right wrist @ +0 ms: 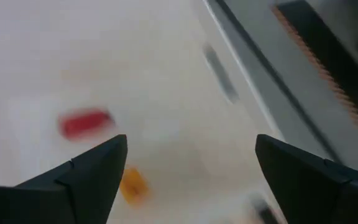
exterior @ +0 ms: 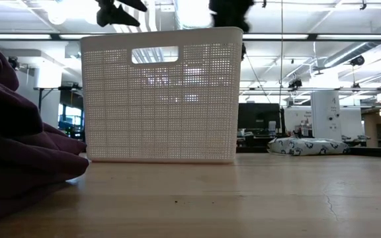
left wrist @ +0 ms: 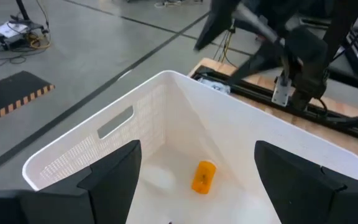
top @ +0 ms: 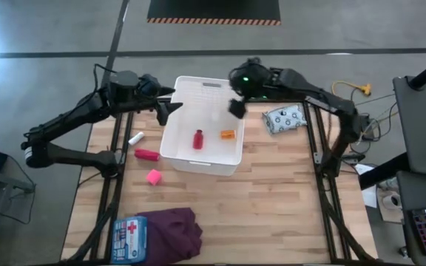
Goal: Pick & place medical supplies in basket/bin
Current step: Put the mailer bag into the white bin
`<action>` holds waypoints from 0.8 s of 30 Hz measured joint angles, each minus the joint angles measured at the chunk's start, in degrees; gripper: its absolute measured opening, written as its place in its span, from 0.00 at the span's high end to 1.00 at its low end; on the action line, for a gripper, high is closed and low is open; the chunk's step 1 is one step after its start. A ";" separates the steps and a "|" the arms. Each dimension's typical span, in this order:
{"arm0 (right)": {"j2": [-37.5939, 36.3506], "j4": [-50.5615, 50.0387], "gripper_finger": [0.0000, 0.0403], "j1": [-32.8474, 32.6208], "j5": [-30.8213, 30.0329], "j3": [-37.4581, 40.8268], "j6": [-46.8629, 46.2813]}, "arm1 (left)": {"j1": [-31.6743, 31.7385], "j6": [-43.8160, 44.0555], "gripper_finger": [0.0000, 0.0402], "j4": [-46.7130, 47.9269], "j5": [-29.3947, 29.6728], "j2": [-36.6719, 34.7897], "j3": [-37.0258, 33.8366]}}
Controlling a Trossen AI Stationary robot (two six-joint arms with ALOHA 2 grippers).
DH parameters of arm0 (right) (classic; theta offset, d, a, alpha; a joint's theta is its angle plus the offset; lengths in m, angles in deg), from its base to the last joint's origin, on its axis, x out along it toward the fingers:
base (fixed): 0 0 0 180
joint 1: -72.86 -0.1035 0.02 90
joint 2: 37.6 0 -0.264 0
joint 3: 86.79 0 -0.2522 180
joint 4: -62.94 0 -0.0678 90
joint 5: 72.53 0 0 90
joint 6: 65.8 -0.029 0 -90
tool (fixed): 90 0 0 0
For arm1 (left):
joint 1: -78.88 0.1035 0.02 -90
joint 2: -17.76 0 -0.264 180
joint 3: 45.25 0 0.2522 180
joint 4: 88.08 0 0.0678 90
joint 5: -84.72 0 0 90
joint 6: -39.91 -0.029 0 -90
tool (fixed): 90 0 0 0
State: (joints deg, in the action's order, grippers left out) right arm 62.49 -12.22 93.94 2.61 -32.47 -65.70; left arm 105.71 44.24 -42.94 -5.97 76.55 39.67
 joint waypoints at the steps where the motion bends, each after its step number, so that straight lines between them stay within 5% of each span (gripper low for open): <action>1: -1.55 -2.76 0.14 0.33 -1.87 1.30 0.36 | 0.00 -0.26 0.26 -0.40 -0.17 0.15 0.00; 6: -10.30 -9.61 0.16 4.50 -3.35 13.08 -6.28 | 0.00 -0.87 0.26 -0.66 -0.28 0.76 -0.02; 11: -17.13 -9.90 0.17 9.84 -3.21 27.26 -24.05 | 0.00 -1.06 0.26 -1.76 -0.45 1.28 -0.03; 20: -18.85 -8.69 0.17 14.33 -0.27 44.49 -40.05 | 0.00 -0.59 0.26 -2.93 -0.82 2.03 -0.02; 24: -18.07 1.85 0.17 21.75 6.40 52.24 -43.65 | 0.00 0.63 0.26 -2.93 -0.85 2.04 -0.02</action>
State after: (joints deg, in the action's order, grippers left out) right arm 44.42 -10.37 115.69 9.01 19.77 -109.35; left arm 105.71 44.87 -45.87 -6.82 78.59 39.65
